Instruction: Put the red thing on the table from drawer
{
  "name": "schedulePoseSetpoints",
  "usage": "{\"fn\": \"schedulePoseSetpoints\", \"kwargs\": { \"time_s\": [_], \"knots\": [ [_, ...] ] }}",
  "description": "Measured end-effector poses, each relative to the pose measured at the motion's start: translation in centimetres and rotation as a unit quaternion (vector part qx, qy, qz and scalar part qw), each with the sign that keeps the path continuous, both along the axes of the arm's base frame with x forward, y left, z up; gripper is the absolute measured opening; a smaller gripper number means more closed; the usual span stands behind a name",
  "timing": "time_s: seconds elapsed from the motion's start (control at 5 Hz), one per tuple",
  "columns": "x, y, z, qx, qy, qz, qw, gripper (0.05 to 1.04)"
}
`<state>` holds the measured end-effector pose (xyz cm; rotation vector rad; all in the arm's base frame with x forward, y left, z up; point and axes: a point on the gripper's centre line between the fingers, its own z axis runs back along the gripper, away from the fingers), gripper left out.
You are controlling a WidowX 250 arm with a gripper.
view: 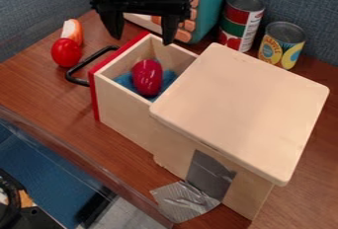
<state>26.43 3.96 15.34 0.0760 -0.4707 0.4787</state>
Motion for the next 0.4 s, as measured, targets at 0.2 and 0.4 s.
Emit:
{"fn": "schedulePoseSetpoints", "kwargs": {
  "time_s": [0.2,0.4],
  "knots": [
    [-0.24,0.0,-0.61,-0.001,0.009,0.003,1.0,0.999],
    [-0.13,0.27,-1.08,0.0,-0.004,0.021,0.9998,0.999]
  ]
}}
